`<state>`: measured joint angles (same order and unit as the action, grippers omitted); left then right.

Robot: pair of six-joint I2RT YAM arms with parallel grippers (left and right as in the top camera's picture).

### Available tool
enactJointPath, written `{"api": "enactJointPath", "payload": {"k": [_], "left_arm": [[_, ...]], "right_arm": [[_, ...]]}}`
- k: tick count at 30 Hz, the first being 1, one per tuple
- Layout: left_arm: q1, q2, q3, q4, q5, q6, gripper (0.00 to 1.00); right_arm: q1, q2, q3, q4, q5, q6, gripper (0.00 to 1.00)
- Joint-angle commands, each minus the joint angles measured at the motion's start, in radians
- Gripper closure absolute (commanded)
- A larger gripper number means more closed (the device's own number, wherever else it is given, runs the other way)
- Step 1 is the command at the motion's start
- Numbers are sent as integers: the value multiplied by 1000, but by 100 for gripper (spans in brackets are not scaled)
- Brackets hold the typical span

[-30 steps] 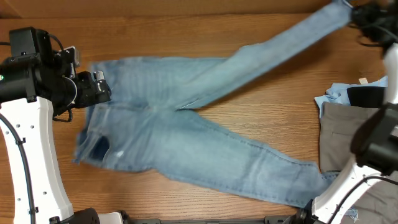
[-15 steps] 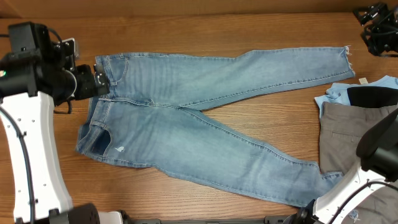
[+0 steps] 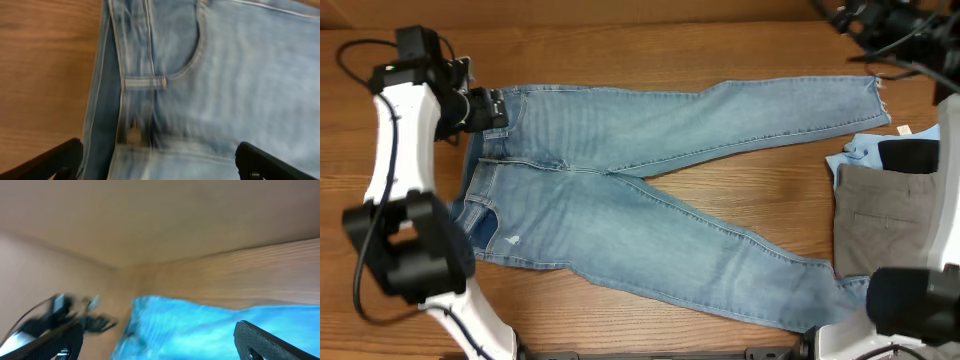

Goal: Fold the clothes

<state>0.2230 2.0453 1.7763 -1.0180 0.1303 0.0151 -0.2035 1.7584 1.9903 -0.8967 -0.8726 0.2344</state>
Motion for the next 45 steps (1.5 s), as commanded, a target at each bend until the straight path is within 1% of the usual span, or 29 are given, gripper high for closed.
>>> {"api": "enactJointPath", "payload": {"k": [1,4,9,12,14,15,18,19,20,21,25,29,31,33,37,39,41,42,43,44,45], "left_arm": [[4,97,18,66,-7,22,0],[4,180,18,140,-7,19,1],[4,276,18,211,2,19,4],[3,301,18,240,33,19,12],[3,306,18,259,47,19,24],[3,306,18,265,47,19,35],[3,306,18,286,46,19,57],[3,306,18,290,46,19,67],[4,306,18,291,46,19,79],[6,306,18,295,46,16,96],[20,299,35,324,46,-8,96],[76,297,129,327,45,-146,96],[132,294,220,300,47,-222,96],[190,291,320,265,49,-259,96],[274,291,465,221,104,-259,96],[303,291,502,191,114,-258,96],[316,291,511,166,114,-231,95],[320,291,511,154,114,-213,87],[322,291,511,137,114,-191,75],[323,291,511,122,114,-170,53],[322,291,511,106,114,-150,41]], "right_arm": [[58,-6,15,-34,-11,-34,0],[112,-6,14,-80,18,-39,0],[196,-6,14,-158,158,-84,0],[242,-6,14,-197,272,-87,0],[266,-6,14,-210,328,-87,0],[276,-6,14,-212,350,-87,0],[303,-6,14,-212,391,-87,0],[307,-6,14,-212,391,-87,0],[310,-6,14,-212,391,-87,0],[311,-4,14,-212,391,-86,0],[311,-2,14,-217,391,-86,0],[311,-2,14,-230,391,-86,0],[311,0,13,-241,397,-86,0],[312,4,13,-261,422,-87,0],[313,20,13,-308,454,-98,0],[315,37,11,-334,454,-124,0],[319,53,8,-350,454,-132,0],[321,60,3,-351,454,-131,0],[322,65,-4,-350,454,-132,0],[322,71,-11,-349,454,-131,0],[322,78,-19,-350,454,-131,0]]}}
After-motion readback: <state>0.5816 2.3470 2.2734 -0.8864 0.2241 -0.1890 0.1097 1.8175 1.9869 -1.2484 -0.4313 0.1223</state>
